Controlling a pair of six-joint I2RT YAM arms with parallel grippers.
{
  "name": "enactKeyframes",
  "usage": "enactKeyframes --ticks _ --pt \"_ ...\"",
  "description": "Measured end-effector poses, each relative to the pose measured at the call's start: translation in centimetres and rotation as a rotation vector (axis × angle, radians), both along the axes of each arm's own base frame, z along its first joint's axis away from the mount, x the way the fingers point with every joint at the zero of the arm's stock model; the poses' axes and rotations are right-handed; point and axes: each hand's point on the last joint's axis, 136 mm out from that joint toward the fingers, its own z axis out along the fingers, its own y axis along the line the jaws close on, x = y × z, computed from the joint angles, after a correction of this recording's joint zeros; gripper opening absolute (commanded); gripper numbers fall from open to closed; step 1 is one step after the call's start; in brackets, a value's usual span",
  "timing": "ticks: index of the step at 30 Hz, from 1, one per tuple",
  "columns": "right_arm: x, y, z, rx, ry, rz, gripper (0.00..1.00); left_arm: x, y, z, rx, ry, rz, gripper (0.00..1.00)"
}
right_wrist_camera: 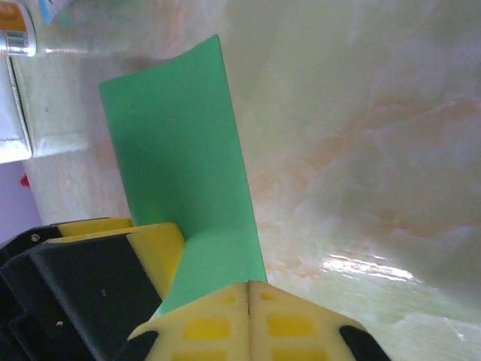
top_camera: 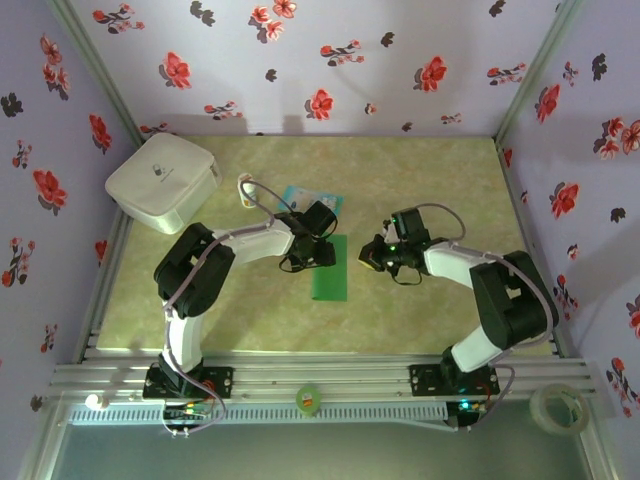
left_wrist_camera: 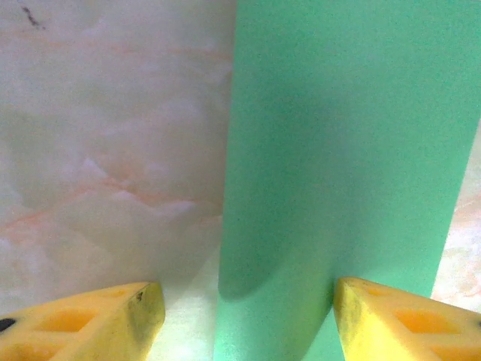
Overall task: Fold a paper plane with a square sheet of paper (pick it up from the middle)
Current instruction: First fold the square sheet of paper in half at the center of the table, then hold the square sheet of paper at the center of the table.
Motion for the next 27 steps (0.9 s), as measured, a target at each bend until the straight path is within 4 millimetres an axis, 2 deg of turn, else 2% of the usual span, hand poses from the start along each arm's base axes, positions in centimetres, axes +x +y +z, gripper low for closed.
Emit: enactKeyframes --ticks 13,27 --pt "-0.3 3.5 -1.0 -0.028 0.016 0.087 0.00 0.0 0.0 0.0 0.000 0.000 0.000 0.65" --pt "-0.8 4.1 -2.6 -0.048 0.058 0.104 0.00 0.0 0.0 0.0 0.001 0.001 -0.001 0.65"
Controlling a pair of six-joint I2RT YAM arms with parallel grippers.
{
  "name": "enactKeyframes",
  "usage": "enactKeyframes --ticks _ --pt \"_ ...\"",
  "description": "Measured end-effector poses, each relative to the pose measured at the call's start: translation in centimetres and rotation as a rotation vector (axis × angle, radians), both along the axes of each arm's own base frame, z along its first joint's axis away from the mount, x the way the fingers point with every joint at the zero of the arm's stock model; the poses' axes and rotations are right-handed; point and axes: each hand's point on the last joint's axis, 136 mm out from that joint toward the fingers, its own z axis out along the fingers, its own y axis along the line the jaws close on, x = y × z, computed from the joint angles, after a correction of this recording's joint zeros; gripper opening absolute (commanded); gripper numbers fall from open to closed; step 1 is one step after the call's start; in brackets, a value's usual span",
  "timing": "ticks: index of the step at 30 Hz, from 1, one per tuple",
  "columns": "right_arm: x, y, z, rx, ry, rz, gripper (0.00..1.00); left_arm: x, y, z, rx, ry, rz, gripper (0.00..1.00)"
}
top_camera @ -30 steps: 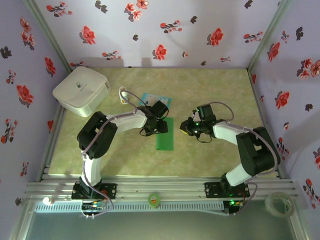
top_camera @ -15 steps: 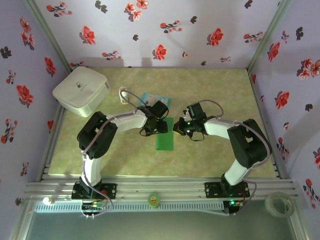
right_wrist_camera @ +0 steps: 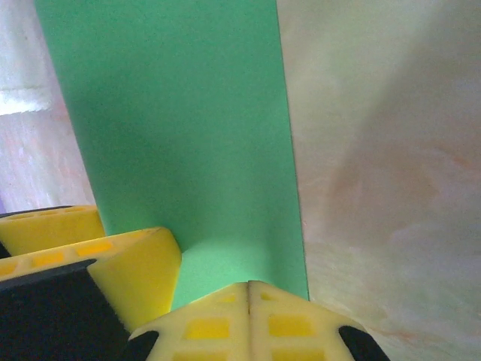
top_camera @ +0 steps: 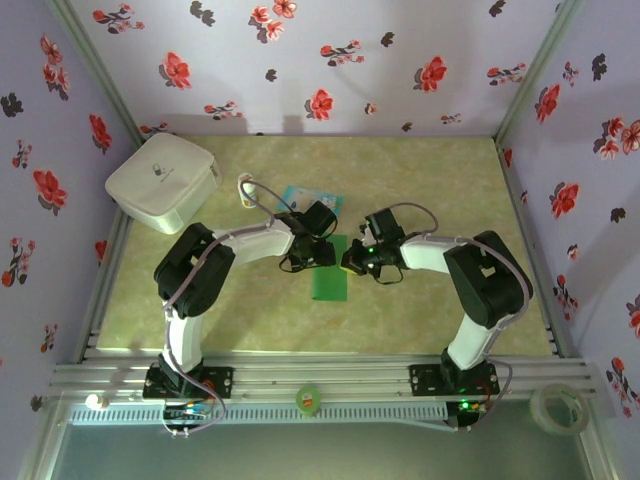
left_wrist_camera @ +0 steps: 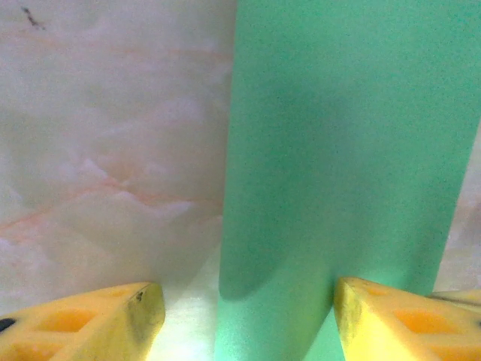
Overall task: Fold a paper plane with a square sheet of paper (pick it up from the middle)
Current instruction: Hold the square sheet of paper at the center of the table.
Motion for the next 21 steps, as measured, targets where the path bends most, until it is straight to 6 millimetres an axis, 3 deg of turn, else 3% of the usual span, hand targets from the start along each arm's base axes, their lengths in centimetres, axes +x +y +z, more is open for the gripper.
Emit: enactKeyframes --ticks 17,21 --pt "0.6 0.9 0.2 0.033 -0.016 0.009 0.00 0.0 0.0 0.0 0.001 0.000 0.000 0.65" --pt "0.3 0.7 -0.8 0.015 0.011 0.012 0.00 0.0 0.0 0.0 0.001 0.000 0.000 0.65"
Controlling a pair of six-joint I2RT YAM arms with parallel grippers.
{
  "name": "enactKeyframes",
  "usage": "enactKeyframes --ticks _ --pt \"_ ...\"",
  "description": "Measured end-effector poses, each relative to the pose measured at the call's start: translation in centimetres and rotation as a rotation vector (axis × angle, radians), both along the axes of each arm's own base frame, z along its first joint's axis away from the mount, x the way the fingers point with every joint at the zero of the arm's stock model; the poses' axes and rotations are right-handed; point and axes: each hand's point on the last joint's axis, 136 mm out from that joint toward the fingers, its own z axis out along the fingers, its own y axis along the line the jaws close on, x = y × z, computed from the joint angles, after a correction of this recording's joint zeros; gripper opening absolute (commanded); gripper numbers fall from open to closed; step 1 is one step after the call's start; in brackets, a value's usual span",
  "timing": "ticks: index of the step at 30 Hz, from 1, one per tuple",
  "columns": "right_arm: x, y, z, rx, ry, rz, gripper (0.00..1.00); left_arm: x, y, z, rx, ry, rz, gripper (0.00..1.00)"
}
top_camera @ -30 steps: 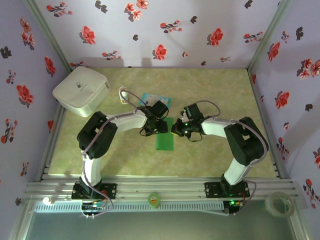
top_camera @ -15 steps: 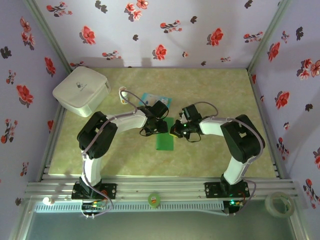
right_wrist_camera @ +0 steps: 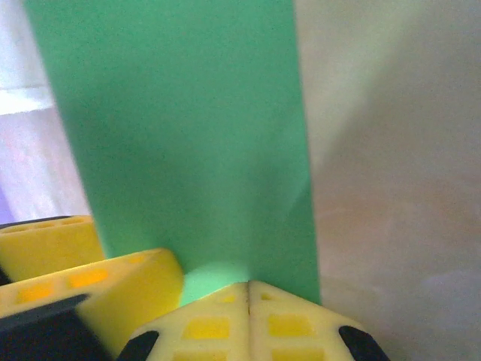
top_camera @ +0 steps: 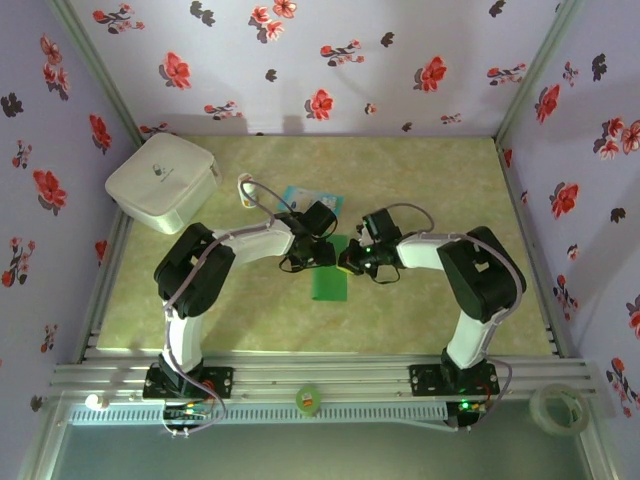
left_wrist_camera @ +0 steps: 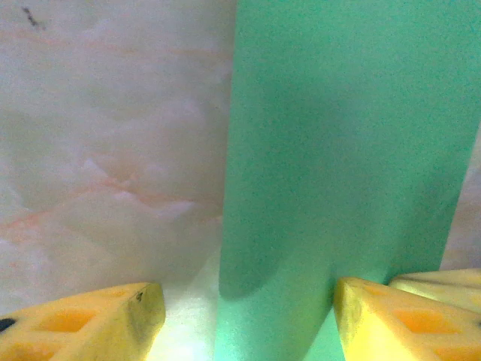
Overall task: Fold a paper plane with a square sheet of paper (pick it up from the middle)
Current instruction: Hold the square sheet of paper at the center of the table, then first fold the square sheet of paper in half at the center of the table.
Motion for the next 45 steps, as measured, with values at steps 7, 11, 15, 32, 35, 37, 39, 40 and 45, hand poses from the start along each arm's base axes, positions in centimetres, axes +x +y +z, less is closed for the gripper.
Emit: enactKeyframes --ticks 7,11,15,32,35,37,39,40,45 --pt "0.2 -0.3 -0.1 -0.056 -0.037 0.055 0.00 0.0 -0.1 0.3 -0.006 -0.003 0.000 0.67" --pt "0.2 -0.7 -0.1 -0.111 -0.063 0.108 0.00 0.0 -0.4 0.8 -0.028 -0.010 -0.005 0.69" --pt "0.2 -1.1 -0.1 -0.155 -0.076 0.163 0.00 0.3 -0.5 1.9 -0.072 -0.049 -0.002 0.65" --pt "0.3 -1.7 -0.1 -0.202 -0.082 0.247 0.00 1.2 -4.6 6.2 -0.527 -0.123 -0.049 0.00" --pt "0.3 -1.7 -0.1 -0.202 -0.082 0.246 0.00 0.7 -4.6 5.1 -0.530 -0.094 -0.048 0.00" --pt "0.3 -1.7 -0.1 -0.202 -0.082 0.246 0.00 0.5 -4.6 4.7 -0.530 -0.082 -0.051 0.00" --pt "0.3 -1.7 -0.1 -0.202 -0.082 0.246 0.00 0.5 -4.7 4.4 -0.534 -0.080 -0.054 0.00" --pt "0.3 -1.7 -0.1 -0.202 -0.082 0.246 0.00 0.4 -4.6 4.3 -0.534 -0.078 -0.054 0.00" --pt "0.3 -1.7 -0.1 -0.202 -0.082 0.246 0.00 -0.5 -3.9 2.9 -0.515 -0.049 -0.053 0.00"
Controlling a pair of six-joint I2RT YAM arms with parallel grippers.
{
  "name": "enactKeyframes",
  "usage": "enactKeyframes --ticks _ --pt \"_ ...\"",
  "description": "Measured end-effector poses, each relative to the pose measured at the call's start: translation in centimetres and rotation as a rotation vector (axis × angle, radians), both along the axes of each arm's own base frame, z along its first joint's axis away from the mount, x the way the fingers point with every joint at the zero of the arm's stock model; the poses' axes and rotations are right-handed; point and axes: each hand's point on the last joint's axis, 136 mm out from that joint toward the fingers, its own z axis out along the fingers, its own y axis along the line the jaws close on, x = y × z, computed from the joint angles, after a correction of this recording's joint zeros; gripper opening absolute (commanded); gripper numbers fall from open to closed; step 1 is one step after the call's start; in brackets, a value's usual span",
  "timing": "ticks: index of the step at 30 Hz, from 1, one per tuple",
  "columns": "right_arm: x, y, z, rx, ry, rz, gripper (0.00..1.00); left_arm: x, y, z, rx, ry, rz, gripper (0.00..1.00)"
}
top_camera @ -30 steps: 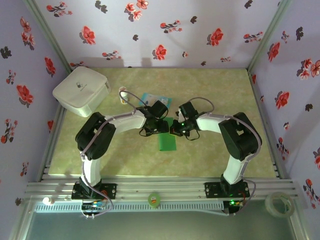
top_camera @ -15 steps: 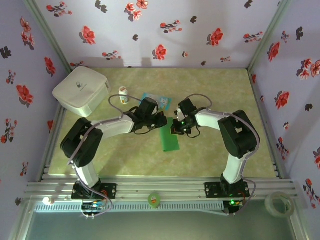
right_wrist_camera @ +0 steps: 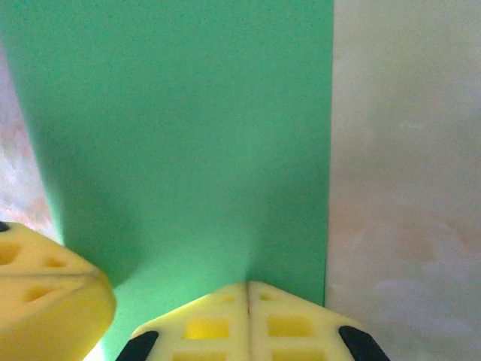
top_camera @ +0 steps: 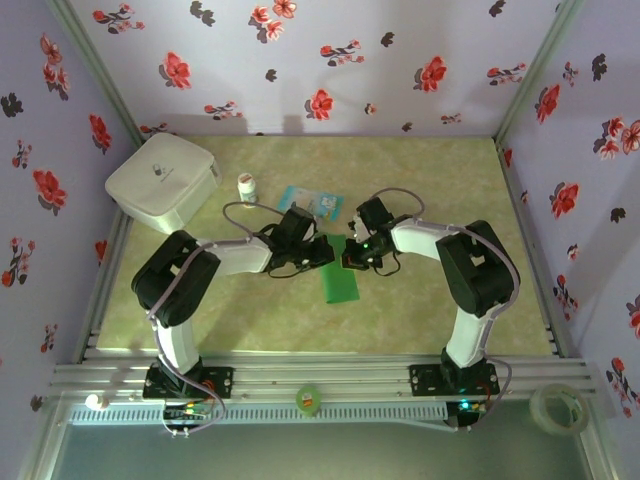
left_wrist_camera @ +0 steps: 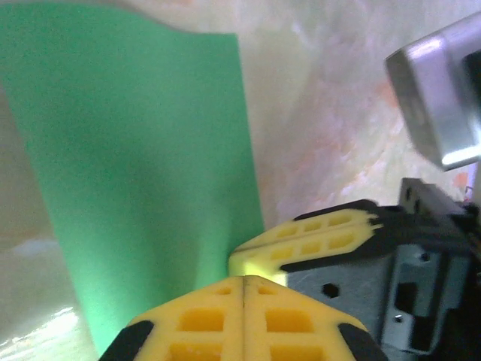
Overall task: Fold a paper plane with a square sheet of paper (pick it up from the middle)
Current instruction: First fold the square sheet of paper in half at the center of the table.
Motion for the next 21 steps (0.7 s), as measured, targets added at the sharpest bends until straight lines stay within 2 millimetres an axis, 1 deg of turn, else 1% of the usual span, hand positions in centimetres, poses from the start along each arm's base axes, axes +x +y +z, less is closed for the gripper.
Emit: enactKeyframes --ticks 7,10,12,21 --pt "0.0 0.0 0.0 0.004 0.000 -0.001 0.00 -0.1 0.4 -0.4 0.014 -0.009 -0.013 0.00" --pt "-0.1 0.0 -0.1 0.007 0.001 -0.008 0.00 -0.7 1.4 -1.7 0.038 0.007 -0.013 0.00" --pt "0.0 0.0 -0.1 0.011 -0.001 -0.014 0.00 -1.2 2.2 -2.9 0.062 0.022 -0.015 0.00" --pt "-0.1 -0.1 -0.1 0.030 -0.016 -0.042 0.00 -0.9 2.2 -2.8 0.040 -0.014 -0.015 0.00"
